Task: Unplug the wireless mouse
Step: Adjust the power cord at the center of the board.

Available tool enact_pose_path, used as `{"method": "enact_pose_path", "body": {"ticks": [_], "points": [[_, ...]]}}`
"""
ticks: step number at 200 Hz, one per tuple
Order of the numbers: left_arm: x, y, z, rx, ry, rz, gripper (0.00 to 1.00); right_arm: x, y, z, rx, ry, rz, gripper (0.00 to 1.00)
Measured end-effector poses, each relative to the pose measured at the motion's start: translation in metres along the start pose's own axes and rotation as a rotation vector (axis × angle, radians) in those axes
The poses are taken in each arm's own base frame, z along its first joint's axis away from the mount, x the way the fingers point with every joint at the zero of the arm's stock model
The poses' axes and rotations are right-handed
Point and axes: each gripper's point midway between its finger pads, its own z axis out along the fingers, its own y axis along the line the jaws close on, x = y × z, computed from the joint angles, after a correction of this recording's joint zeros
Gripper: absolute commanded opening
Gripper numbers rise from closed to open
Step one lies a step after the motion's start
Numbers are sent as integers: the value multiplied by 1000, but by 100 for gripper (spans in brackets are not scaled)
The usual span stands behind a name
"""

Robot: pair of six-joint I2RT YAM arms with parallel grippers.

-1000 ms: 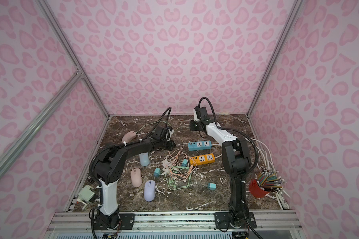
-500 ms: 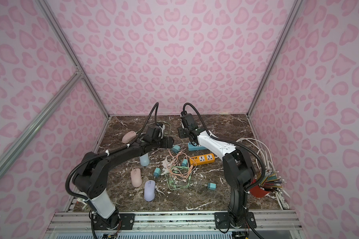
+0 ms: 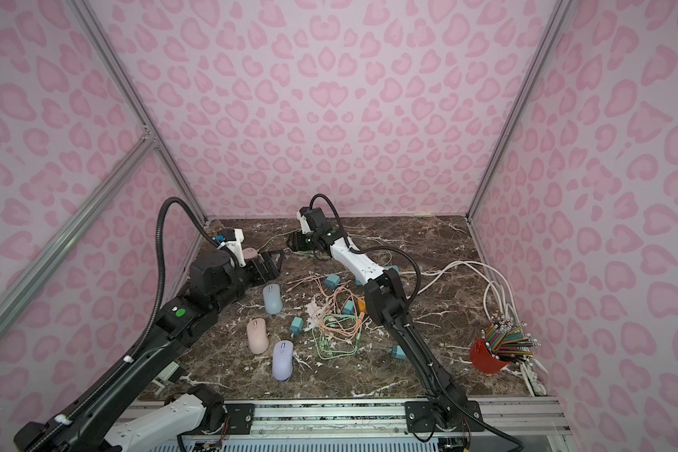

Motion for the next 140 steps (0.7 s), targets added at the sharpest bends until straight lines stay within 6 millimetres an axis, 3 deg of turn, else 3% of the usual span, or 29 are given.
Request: {"method": "enact_pose_path", "body": {"ticks": [29,56,105,140], "points": [[-12,-6,-38,24,-30,55,99,13,-25,20,-25,-10,123,62],[-11,4,-57,-11,-37,106,98,-5,-26,26,-99,-99,206,58],[-9,22,-71,-92,-45,178,98,-23,-30,44,-272,-205,371,53],[-9,29,-73,-129,-49,210,98,-19,-22,49,-303,-211,403,52]]}}
